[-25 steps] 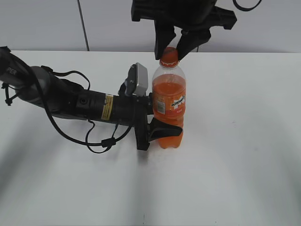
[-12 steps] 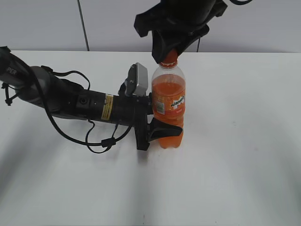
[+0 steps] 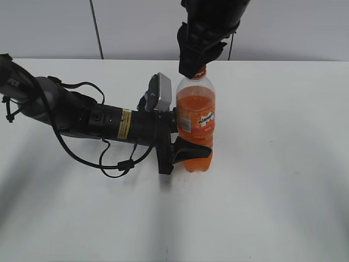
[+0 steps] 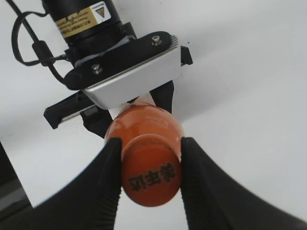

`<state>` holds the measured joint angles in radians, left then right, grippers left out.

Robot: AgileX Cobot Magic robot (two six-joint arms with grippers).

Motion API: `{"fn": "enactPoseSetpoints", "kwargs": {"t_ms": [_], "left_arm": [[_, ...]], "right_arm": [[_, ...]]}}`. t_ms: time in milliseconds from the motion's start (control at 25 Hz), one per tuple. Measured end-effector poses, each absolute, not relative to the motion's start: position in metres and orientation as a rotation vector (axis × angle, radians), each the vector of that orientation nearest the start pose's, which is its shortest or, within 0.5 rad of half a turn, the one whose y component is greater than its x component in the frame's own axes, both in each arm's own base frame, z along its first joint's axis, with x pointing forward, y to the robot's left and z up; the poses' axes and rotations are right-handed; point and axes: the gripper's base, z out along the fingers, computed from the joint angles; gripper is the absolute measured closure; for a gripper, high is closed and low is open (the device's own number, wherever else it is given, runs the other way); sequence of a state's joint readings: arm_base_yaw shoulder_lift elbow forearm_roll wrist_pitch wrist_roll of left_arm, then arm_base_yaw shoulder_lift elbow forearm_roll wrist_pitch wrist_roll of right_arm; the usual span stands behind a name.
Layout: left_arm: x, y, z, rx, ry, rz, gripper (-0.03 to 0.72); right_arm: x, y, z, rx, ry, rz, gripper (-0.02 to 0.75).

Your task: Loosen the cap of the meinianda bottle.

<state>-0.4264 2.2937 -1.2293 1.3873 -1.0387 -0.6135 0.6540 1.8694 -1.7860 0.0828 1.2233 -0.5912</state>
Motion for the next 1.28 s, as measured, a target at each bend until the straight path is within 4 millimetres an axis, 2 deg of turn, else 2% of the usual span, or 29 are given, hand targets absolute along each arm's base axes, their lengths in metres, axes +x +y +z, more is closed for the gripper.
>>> {"fn": "enactPoseSetpoints", "kwargs": {"t_ms": [320,560,920,1280], "left_arm": [[0.3432,-0.2406,0.0833,1.435,1.463,-1.006,0.289],[0.3432,-0.2406,0.0833,1.436,1.462,-1.006,0.289],[0.3430,-0.2405,0.0833,1.443,1.455,-1.003,0.290],[0.3428,-0.2406,0.0833,1.448,1.447,-1.001,0.290]], "right_arm": [[0.3141,0.2504,0.3193,-2.031,1.902,0.040,0.458],[0.3136,0.2505,0.3192,-2.222,1.679,-0.006,0.458],[0.3115,0.2528,0.3194,-2.373,1.442,-0.010,0.458],[0.3104,0.2541,0.3196,-2.382,1.415,0.010,0.458]]}}
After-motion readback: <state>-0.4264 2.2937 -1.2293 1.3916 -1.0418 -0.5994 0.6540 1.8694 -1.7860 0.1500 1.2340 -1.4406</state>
